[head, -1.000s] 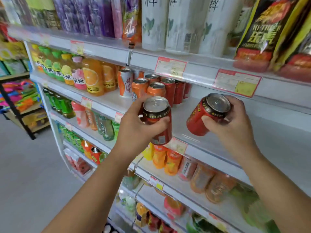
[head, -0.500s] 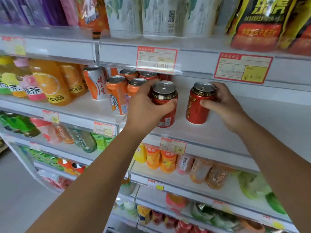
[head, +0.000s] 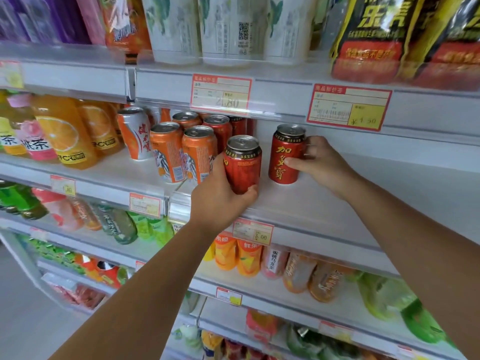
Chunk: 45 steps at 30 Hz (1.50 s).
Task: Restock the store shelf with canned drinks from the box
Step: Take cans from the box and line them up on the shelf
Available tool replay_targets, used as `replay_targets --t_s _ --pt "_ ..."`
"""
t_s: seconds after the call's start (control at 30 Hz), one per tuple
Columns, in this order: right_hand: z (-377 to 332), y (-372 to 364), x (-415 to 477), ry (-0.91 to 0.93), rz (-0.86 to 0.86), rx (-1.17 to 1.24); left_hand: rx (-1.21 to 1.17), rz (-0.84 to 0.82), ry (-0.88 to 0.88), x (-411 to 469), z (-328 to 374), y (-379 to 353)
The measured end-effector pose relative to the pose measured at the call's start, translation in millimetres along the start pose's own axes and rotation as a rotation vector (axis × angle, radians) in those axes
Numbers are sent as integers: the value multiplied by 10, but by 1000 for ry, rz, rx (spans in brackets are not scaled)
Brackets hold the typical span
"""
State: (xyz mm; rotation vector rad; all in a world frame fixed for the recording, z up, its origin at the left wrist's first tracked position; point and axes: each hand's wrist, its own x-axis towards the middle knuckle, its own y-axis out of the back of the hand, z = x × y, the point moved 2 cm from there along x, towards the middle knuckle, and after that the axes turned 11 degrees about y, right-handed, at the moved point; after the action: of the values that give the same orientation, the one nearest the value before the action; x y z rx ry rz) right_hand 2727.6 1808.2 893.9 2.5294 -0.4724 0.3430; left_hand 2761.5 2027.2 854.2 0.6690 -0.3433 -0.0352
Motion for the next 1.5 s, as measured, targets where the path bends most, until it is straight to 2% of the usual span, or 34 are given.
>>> replay_targets --t_s 0.27,0.43,0.97,1.2,1.4,1.5 --pt "171 -185 350 65 27 -125 69 142 29 37 -2 -87" --pt "256 -289 662 67 158 -190 116 194 6 45 -25 -102" --pt "440 -504 1155 85 207 -186 119 230 -8 65 -71 -138" --pt "184 -390 881 -37 127 -185 106 186 -43 50 -65 -87" --pt "-131 -359 7 39 -160 -8 -91 -82 -101 87 -117 42" --pt "-252 -456 -247 72 -249 133 -131 -92 -120 71 -79 83"
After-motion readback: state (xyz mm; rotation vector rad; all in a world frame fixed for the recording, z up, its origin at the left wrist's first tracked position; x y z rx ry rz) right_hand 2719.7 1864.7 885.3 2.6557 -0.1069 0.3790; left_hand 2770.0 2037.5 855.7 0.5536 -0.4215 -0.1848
